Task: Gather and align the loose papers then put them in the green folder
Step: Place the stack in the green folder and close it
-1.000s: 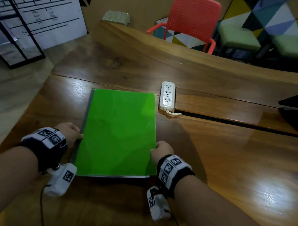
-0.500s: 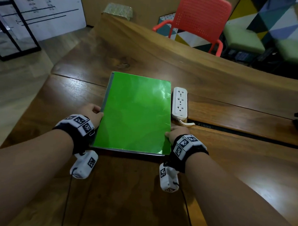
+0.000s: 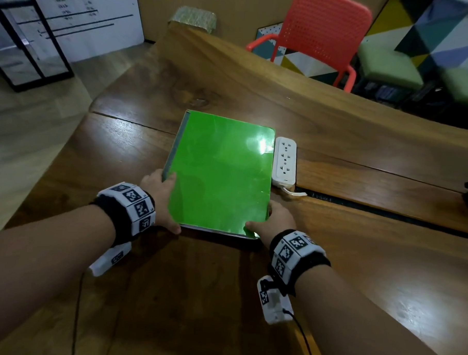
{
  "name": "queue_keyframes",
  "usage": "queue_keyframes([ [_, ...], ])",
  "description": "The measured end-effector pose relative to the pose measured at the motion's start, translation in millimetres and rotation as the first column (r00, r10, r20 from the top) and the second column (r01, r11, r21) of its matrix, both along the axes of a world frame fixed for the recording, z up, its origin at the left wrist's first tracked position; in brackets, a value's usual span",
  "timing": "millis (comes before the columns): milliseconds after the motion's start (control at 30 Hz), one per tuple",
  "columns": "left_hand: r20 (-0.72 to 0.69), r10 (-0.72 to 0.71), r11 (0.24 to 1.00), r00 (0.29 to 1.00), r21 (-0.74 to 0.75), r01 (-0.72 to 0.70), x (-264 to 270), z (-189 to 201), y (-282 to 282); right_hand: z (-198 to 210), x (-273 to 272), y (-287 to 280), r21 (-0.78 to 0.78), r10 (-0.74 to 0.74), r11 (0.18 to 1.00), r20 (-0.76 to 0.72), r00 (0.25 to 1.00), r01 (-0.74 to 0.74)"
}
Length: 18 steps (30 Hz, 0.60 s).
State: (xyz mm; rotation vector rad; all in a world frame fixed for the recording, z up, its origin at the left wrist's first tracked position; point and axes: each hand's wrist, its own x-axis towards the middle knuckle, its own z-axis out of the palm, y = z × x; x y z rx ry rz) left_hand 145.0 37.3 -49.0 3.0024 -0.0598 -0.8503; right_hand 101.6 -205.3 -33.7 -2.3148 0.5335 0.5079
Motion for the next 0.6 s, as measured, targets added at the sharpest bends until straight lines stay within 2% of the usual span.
queue_keyframes([
  [133, 0.03, -0.023, 0.998, 0.999, 0.059, 0.022, 9.7, 1.6, -4.7, 1.0, 6.0, 7.4, -0.061, 0.024, 0.998, 0.021, 0.999, -0.023],
  [267, 0.053, 0.003, 1.0, 0.999, 0.03, -0.005, 27.4, 7.5, -2.1, 7.4, 20.6, 11.7, -0.085, 0.029, 0.996, -0.022, 0.999, -0.031],
  [433, 0.044, 0.014, 0.998, 0.999, 0.055, -0.017, 37.7, 8.2, -6.5, 10.1, 30.6, 11.3, -0.21, 0.051, 0.975, -0.075, 0.996, -0.066],
  [600, 0.022, 0.039, 0.998, 0.999, 0.053, -0.04, 34.4, 11.6, -9.8, 12.5, 26.3, 7.3, -0.23, 0.095, 0.967, -0.082, 0.992, -0.111],
])
